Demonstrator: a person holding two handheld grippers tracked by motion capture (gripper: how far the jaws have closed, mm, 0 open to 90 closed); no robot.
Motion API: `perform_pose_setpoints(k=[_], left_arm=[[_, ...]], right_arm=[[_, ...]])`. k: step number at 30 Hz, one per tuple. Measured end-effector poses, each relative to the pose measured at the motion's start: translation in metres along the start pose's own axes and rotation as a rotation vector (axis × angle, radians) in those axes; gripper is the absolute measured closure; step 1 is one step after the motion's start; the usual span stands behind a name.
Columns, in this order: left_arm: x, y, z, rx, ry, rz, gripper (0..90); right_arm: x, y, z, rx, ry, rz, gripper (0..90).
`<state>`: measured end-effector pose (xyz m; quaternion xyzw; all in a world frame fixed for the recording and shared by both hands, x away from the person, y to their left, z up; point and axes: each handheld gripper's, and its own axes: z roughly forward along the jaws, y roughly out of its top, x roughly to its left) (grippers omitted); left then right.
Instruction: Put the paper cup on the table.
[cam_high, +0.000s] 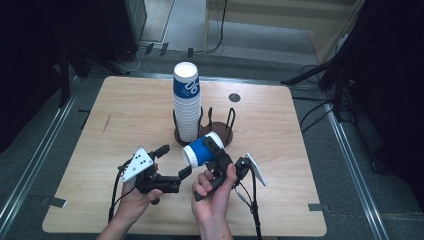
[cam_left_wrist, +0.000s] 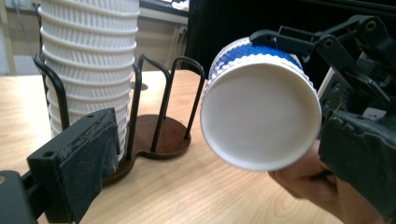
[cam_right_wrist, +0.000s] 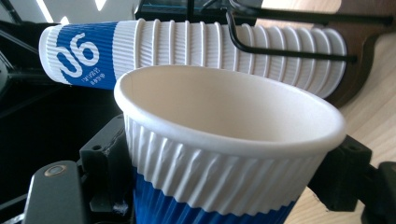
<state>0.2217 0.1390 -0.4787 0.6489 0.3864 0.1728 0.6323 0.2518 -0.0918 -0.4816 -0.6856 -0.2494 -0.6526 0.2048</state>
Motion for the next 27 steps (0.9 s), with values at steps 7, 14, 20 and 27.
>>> perform_pose_setpoints(k=[7, 14, 20, 27], left_arm=[[0.007, -0.006, -0.01, 0.023, 0.021, -0.019, 0.0], [0.025, -0.011, -0.022, 0.033, 0.083, -0.041, 0.0], [0.034, -0.013, -0.029, 0.042, 0.11, -0.046, 0.0], [0.047, -0.024, -0.033, 0.069, 0.168, -0.056, 0.0]], right_arm=[[0.005, 0.012, -0.002, -0.038, -0.037, -0.118, 20.1], [0.011, 0.018, -0.003, -0.054, -0.057, -0.224, 20.1], [0.015, 0.021, -0.003, -0.078, -0.081, -0.325, 20.1], [0.02, 0.025, -0.005, -0.11, -0.103, -0.448, 20.1]])
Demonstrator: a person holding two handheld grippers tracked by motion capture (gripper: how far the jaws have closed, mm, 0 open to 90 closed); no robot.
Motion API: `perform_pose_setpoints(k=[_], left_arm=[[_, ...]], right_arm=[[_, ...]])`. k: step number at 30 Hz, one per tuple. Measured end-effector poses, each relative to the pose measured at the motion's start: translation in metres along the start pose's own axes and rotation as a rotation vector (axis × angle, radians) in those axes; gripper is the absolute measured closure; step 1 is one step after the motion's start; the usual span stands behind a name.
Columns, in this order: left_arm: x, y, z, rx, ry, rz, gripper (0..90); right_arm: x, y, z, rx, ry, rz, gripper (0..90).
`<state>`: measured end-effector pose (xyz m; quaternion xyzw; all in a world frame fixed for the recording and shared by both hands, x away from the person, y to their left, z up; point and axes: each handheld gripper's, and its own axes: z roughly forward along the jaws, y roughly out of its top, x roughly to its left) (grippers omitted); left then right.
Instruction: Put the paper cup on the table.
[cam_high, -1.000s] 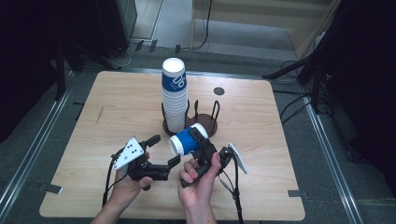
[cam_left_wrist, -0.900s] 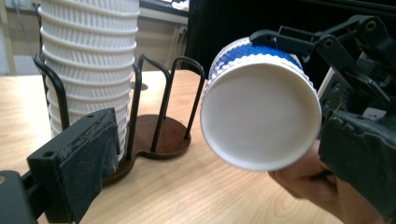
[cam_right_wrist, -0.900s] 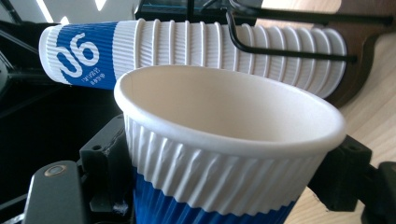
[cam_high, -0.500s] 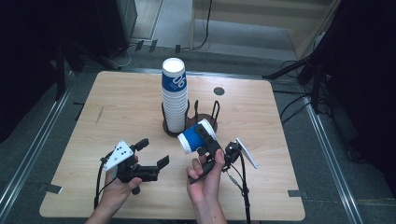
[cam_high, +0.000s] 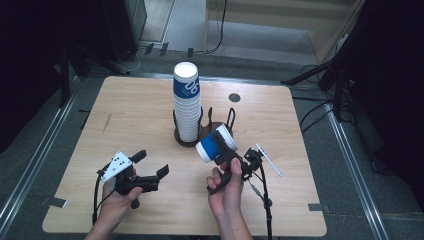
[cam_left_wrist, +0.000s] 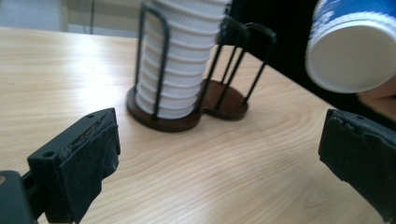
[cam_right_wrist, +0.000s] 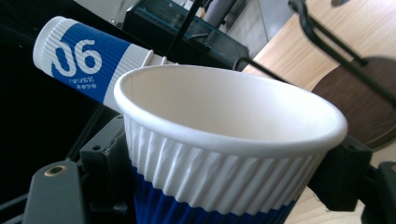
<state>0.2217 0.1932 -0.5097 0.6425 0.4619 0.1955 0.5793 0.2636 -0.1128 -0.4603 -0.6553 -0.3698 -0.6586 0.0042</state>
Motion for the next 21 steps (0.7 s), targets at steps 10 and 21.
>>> perform_pose_setpoints(k=[10, 21], left_arm=[[0.017, -0.013, -0.009, 0.027, 0.063, -0.005, 0.0], [0.036, -0.026, -0.024, 0.073, 0.113, 0.002, 0.0]], right_arm=[[0.0, 0.009, -0.006, -0.022, -0.048, -0.131, 20.2], [-0.007, 0.027, -0.019, -0.061, -0.095, -0.271, 20.2]])
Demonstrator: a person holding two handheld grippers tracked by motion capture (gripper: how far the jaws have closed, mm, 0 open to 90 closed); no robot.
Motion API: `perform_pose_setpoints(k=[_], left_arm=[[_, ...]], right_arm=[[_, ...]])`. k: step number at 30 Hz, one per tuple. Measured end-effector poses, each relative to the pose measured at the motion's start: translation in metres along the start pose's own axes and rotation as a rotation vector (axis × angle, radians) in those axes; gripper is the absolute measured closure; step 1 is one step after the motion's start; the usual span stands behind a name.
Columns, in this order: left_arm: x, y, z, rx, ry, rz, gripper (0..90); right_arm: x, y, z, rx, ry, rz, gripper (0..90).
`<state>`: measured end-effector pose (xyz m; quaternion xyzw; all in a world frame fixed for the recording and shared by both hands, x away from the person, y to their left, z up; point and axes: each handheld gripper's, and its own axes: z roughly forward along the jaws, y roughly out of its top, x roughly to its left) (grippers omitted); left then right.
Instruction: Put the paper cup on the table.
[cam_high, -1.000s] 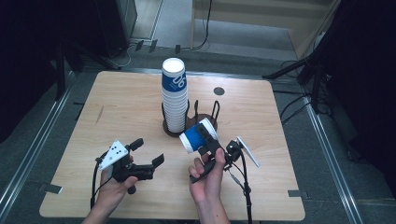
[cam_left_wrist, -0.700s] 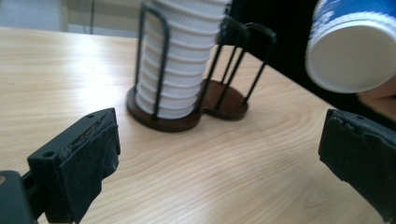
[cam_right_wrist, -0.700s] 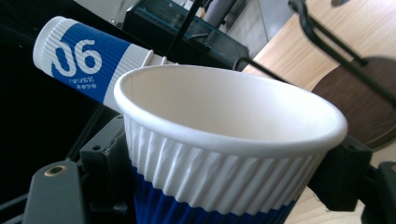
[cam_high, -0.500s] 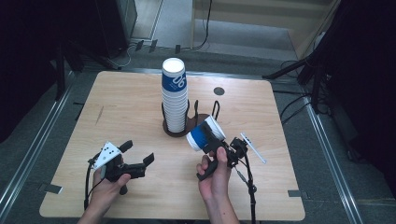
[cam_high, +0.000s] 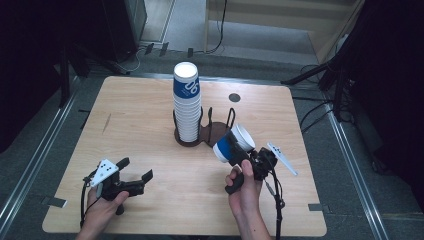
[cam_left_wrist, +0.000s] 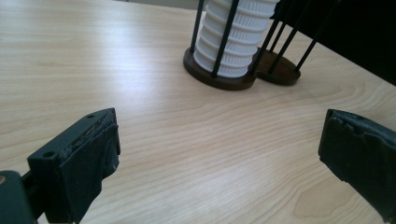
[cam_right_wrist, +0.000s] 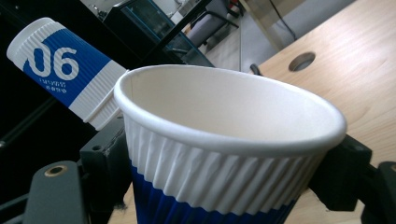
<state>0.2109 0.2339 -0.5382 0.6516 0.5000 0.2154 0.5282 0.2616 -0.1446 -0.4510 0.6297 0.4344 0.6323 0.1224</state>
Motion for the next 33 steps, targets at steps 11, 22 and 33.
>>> perform_pose_setpoints(k=[11, 22, 33], left_arm=[[0.021, -0.007, -0.015, 0.02, 0.065, 0.017, 0.0], [0.032, -0.009, -0.022, 0.01, 0.121, 0.03, 0.0], [0.044, -0.01, -0.023, 0.005, 0.166, 0.023, 0.0]], right_arm=[[-0.007, 0.004, -0.004, -0.017, -0.083, -0.208, 20.1], [-0.016, 0.01, -0.005, -0.048, -0.158, -0.356, 20.1], [-0.03, 0.011, 0.001, -0.082, -0.182, -0.48, 20.0]])
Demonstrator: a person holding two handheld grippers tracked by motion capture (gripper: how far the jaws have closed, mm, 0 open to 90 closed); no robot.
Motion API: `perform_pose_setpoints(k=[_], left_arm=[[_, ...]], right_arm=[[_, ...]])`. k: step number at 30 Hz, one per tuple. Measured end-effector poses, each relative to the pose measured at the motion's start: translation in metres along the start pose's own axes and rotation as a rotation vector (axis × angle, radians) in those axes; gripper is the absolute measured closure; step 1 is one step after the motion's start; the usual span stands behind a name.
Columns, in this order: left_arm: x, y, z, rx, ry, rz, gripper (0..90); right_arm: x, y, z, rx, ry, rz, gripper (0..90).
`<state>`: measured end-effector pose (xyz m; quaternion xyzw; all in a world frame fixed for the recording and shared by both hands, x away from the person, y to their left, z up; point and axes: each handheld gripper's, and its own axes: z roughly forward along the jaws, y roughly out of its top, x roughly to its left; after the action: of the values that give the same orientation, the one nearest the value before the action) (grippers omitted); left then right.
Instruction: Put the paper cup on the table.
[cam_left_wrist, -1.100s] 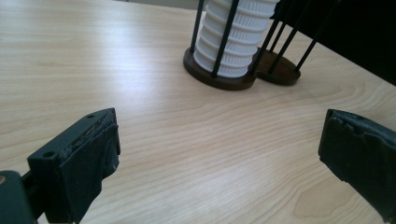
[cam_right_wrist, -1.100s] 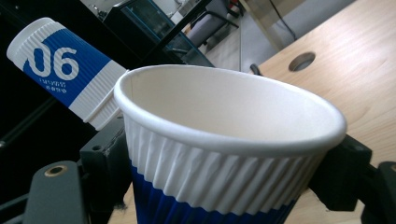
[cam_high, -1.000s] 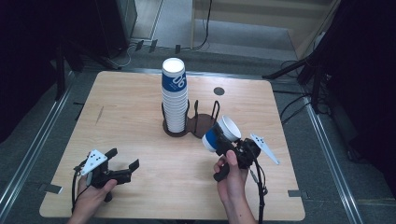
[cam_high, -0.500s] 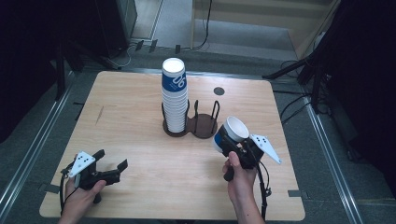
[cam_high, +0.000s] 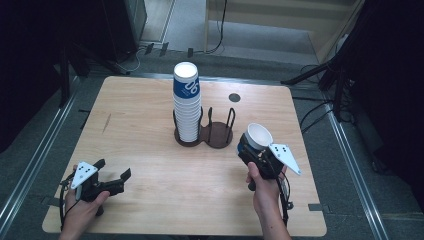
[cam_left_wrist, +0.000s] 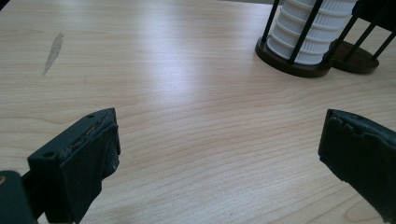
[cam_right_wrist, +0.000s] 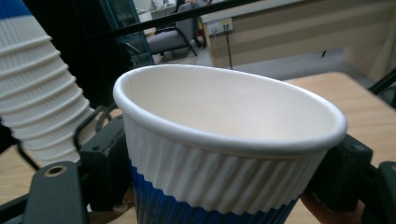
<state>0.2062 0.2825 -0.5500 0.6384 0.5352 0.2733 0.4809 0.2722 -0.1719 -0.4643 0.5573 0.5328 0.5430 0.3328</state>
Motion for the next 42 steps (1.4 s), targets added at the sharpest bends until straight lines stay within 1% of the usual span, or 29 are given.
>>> perform_pose_setpoints(k=[2, 3, 4, 7, 8, 10, 11, 14, 15, 16, 17, 19, 20, 23, 26, 29, 32, 33, 36, 38, 42], left_arm=[[0.0, -0.001, 0.001, 0.002, 0.001, 0.003, 0.0], [0.0, 0.0, 0.002, 0.007, 0.002, 0.001, 0.0], [0.0, 0.0, 0.002, 0.007, 0.002, 0.001, 0.0], [0.0, 0.0, 0.002, 0.009, -0.005, -0.005, 0.0], [0.0, 0.0, 0.002, 0.009, -0.005, -0.005, 0.0], [-0.001, 0.0, 0.002, 0.014, -0.007, 0.0, 0.0], [-0.001, 0.0, 0.003, 0.02, 0.002, 0.002, 0.0], [-0.001, 0.0, 0.004, 0.024, -0.003, -0.006, 0.0], [-0.001, 0.0, 0.004, 0.025, -0.001, -0.004, 0.0], [-0.001, 0.0, 0.004, 0.025, 0.001, -0.006, 0.0], [-0.001, 0.0, 0.004, 0.025, 0.004, -0.008, 0.0], [-0.001, 0.0, 0.004, 0.026, 0.003, -0.014, 0.0], [-0.001, 0.0, 0.004, 0.027, 0.003, -0.016, 0.0], [-0.001, 0.001, 0.006, 0.037, 0.007, -0.021, 0.0], [0.0, 0.001, 0.006, 0.042, 0.006, -0.019, 0.0], [-0.001, 0.001, 0.006, 0.038, -0.005, -0.026, 0.0], [-0.001, 0.001, 0.006, 0.038, -0.003, -0.025, 0.0], [-0.001, 0.001, 0.006, 0.039, -0.001, -0.026, 0.0], [0.0, 0.001, 0.006, 0.039, 0.0, -0.028, 0.0], [-0.001, 0.001, 0.006, 0.035, 0.001, -0.03, 0.0], [0.0, 0.001, 0.006, 0.036, -0.003, -0.032, 0.0]], right_arm=[[-0.001, -0.002, 0.005, 0.003, -0.018, -0.036, 20.0], [-0.003, -0.003, 0.01, 0.005, -0.045, -0.083, 20.0], [-0.003, -0.003, 0.01, 0.005, -0.045, -0.083, 20.0], [-0.007, -0.005, 0.014, -0.001, -0.063, -0.136, 20.0], [-0.007, -0.005, 0.014, -0.001, -0.063, -0.136, 20.0], [-0.01, -0.004, 0.018, 0.0, -0.081, -0.154, 19.7], [-0.012, -0.004, 0.02, 0.001, -0.084, -0.154, 19.7], [-0.014, -0.003, 0.023, 0.001, -0.086, -0.153, 19.7], [-0.015, -0.003, 0.024, -0.001, -0.089, -0.158, 19.6], [-0.017, -0.003, 0.027, -0.002, -0.101, -0.176, 19.6], [-0.018, -0.004, 0.029, -0.004, -0.104, -0.186, 19.6], [-0.02, -0.004, 0.03, 0.0, -0.103, -0.185, 19.6], [-0.023, -0.004, 0.033, 0.006, -0.11, -0.179, 19.7], [-0.026, -0.006, 0.037, 0.009, -0.12, -0.186, 19.7], [-0.028, -0.007, 0.039, 0.012, -0.119, -0.186, 19.7], [-0.032, -0.008, 0.044, 0.012, -0.118, -0.206, 19.7], [-0.036, -0.007, 0.048, 0.017, -0.116, -0.203, 19.7], [-0.038, -0.007, 0.05, 0.015, -0.121, -0.21, 19.7], [-0.044, -0.006, 0.055, 0.011, -0.132, -0.208, 19.8], [-0.048, -0.006, 0.06, -0.002, -0.153, -0.21, 19.8], [-0.053, -0.009, 0.066, -0.014, -0.154, -0.229, 19.8]])
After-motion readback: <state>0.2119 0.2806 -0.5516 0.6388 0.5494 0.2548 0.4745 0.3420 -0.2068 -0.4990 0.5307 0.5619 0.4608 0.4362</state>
